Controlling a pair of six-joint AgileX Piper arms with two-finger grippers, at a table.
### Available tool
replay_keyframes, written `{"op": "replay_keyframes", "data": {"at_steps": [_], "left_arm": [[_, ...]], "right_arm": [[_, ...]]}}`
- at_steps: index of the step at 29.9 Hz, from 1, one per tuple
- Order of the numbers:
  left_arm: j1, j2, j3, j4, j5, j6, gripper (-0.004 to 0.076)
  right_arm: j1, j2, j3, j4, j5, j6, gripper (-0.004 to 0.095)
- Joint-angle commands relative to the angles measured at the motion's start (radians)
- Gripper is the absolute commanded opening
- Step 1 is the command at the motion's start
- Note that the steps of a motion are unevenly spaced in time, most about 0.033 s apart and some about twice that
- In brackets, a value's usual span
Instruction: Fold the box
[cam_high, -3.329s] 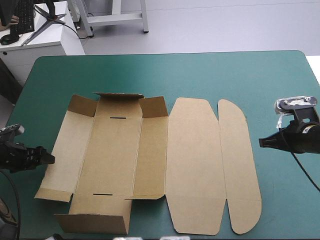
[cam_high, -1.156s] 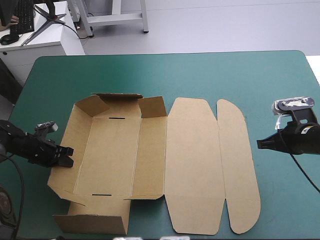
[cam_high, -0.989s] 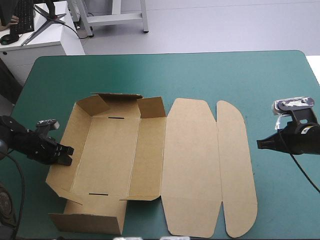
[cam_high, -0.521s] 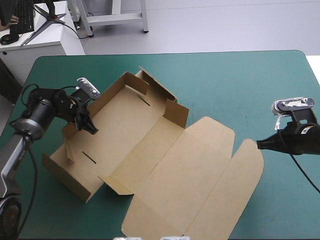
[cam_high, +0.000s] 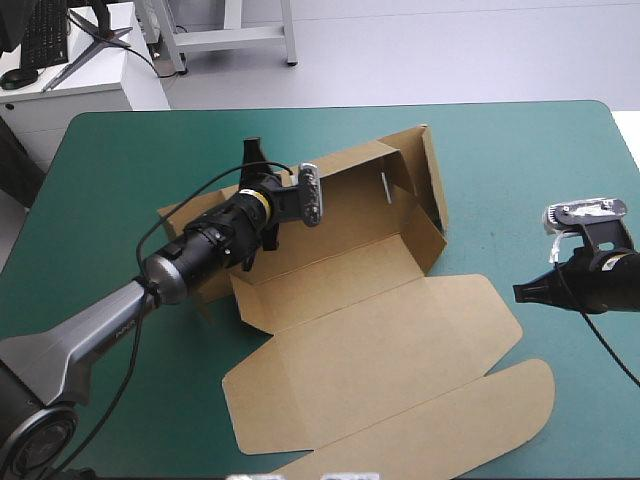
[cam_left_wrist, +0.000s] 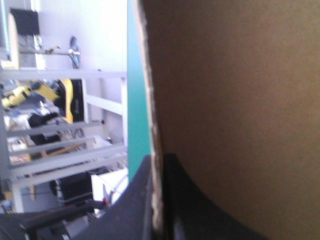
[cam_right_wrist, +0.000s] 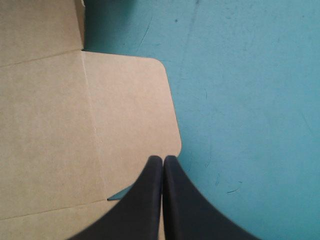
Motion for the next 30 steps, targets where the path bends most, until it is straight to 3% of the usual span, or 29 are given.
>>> {"op": "replay_keyframes", "data": {"at_steps": [1,6,11,19,23,30], "left_arm": [[-0.084,-0.025,-0.032,0.212,-0.084,-0.120,-0.0010],[-0.175,-0.025,-0.032,0.521,-0.083,-0.354,-0.0010],[-0.248,-0.025,-0.032,0.662,-0.064,-0.538,-0.0010],[-0.275,-0.007,-0.032,0.688,-0.017,-0.645,-0.0010],[-0.275,0.036,-0.032,0.709,0.035,-0.650,-0.0010],[-0.285,0.068,-0.032,0.714,0.034,-0.664,-0.0010]], "right_arm": [[-0.005,-0.013,-0.025,0.009,-0.033,-0.012,-0.0015],[-0.005,-0.013,-0.025,0.009,-0.045,-0.012,-0.0015],[-0.005,-0.013,-0.025,0.009,-0.053,-0.012,-0.0015],[-0.005,-0.013,-0.025,0.009,-0.073,-0.012,-0.0015],[-0.005,-0.013,-0.030,0.010,-0.073,-0.016,-0.0015],[-0.005,-0.031,-0.038,0.008,-0.069,-0.019,-0.0014]]}}
